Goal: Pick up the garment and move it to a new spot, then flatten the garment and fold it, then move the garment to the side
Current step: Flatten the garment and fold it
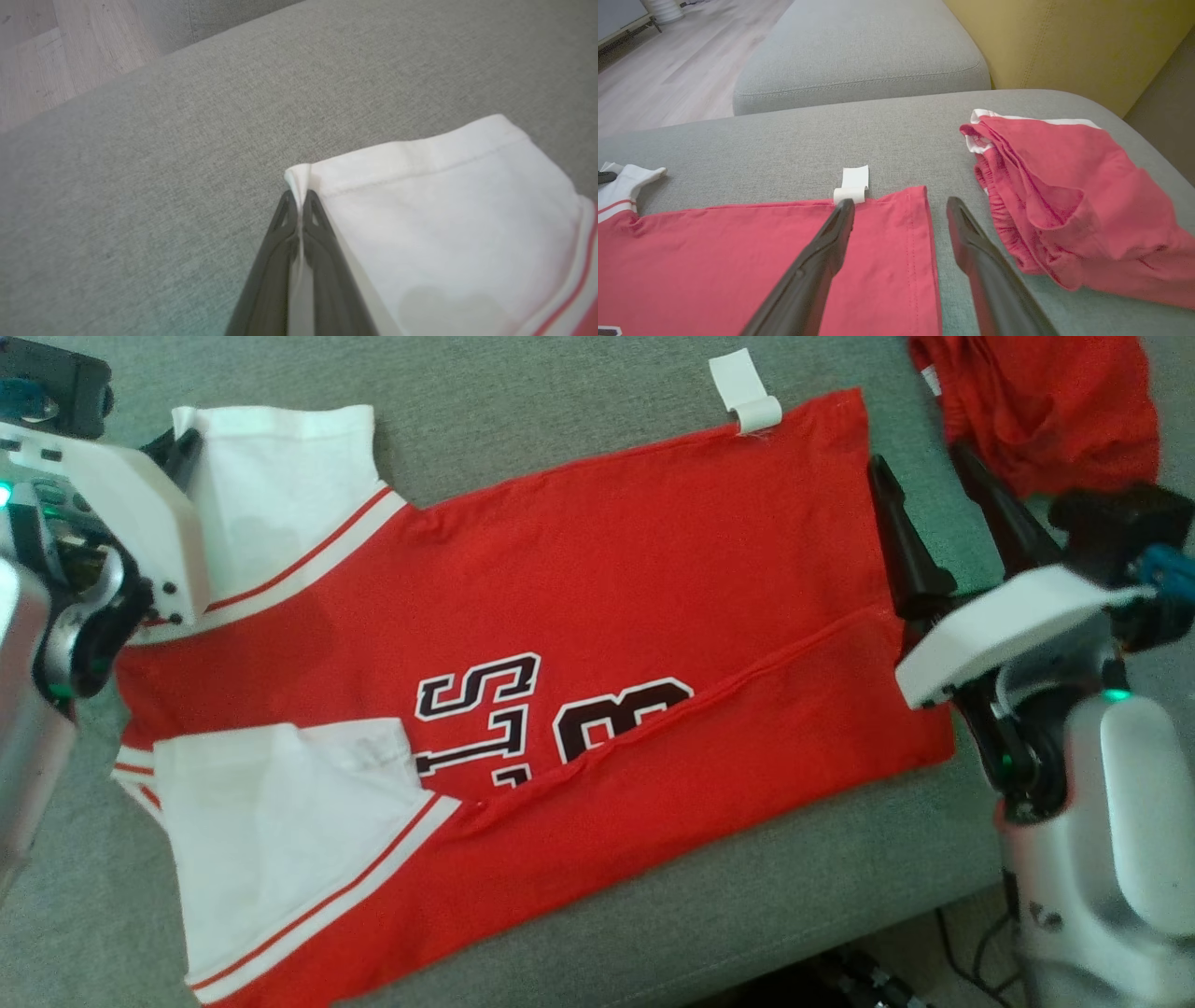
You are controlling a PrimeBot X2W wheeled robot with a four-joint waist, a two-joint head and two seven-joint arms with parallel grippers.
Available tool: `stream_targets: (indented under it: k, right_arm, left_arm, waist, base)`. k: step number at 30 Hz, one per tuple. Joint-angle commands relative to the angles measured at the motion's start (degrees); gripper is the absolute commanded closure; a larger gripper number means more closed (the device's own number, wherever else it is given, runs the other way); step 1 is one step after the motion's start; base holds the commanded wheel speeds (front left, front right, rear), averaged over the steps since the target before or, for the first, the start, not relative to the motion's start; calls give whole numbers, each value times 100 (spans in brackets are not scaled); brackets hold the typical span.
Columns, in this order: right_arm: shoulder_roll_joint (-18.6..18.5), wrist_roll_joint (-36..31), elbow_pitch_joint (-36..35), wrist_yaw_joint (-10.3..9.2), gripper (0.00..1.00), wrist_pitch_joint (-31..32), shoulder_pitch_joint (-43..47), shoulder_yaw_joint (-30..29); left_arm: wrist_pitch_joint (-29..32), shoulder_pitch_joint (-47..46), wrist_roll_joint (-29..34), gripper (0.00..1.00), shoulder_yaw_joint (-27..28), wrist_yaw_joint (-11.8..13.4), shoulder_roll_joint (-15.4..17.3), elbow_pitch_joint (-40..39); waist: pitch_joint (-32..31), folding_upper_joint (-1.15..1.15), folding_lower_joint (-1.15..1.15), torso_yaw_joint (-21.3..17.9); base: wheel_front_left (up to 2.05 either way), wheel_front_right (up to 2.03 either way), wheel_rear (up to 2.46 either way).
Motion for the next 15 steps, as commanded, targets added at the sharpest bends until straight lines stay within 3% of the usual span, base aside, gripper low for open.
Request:
stream_targets:
  k: [1,15]
  right_arm:
    - [-44,-65,-117,-4,0,82,-193,135]
    - [-663,-247,1562,-4,0,1013,-1591,-145]
  left_arm:
    - [44,-111,37,100,118,1,156,-82]
    - [-1016,-370,292,100,216,111,-161,-426]
  waist:
    - [1,0,0,34]
    - [-90,0,0,700]
  base:
    - [0,0,0]
    - [0,0,0]
